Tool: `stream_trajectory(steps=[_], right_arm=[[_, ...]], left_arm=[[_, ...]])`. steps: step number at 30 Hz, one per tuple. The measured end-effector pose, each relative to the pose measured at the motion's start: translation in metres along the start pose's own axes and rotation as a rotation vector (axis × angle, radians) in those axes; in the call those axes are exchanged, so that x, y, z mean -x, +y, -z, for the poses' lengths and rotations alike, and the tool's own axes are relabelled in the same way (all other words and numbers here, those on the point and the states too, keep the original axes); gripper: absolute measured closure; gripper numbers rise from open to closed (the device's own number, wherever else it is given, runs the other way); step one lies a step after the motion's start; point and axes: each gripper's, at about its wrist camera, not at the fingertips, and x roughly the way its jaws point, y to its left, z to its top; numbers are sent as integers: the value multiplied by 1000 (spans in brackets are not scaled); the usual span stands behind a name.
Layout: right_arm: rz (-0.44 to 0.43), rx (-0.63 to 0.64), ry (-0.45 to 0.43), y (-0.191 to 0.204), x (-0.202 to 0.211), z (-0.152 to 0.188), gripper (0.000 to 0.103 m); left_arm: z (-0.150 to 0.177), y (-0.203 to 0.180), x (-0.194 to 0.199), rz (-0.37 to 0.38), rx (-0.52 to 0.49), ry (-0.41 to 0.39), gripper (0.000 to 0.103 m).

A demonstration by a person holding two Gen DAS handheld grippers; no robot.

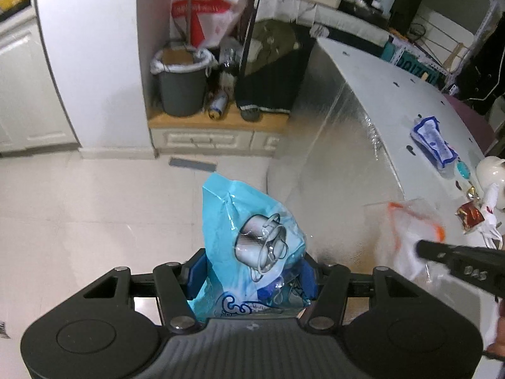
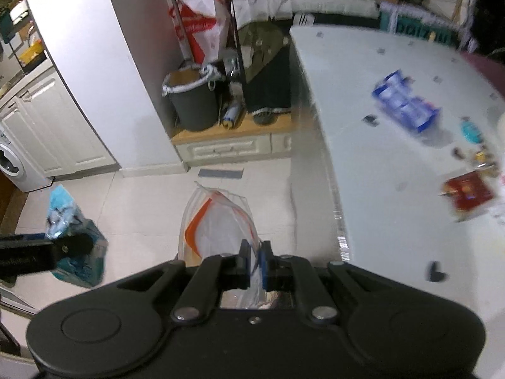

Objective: Collect trash
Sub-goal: 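Carry the blue bag in the left tool while the right tool carries the clear bag, then open the left tool over the wastebasket while the right tool releases the clear bag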

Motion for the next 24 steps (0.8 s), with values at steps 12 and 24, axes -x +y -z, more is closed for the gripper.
stream_trajectory(steps=[12, 24], right_arm=[[-31, -60, 224, 20, -150, 1, 97], [-3, -197, 440, 8, -277, 46, 96]], left_arm=[[9, 25, -143, 29, 24, 219, 44], [37, 47, -260, 39, 62, 401, 44]])
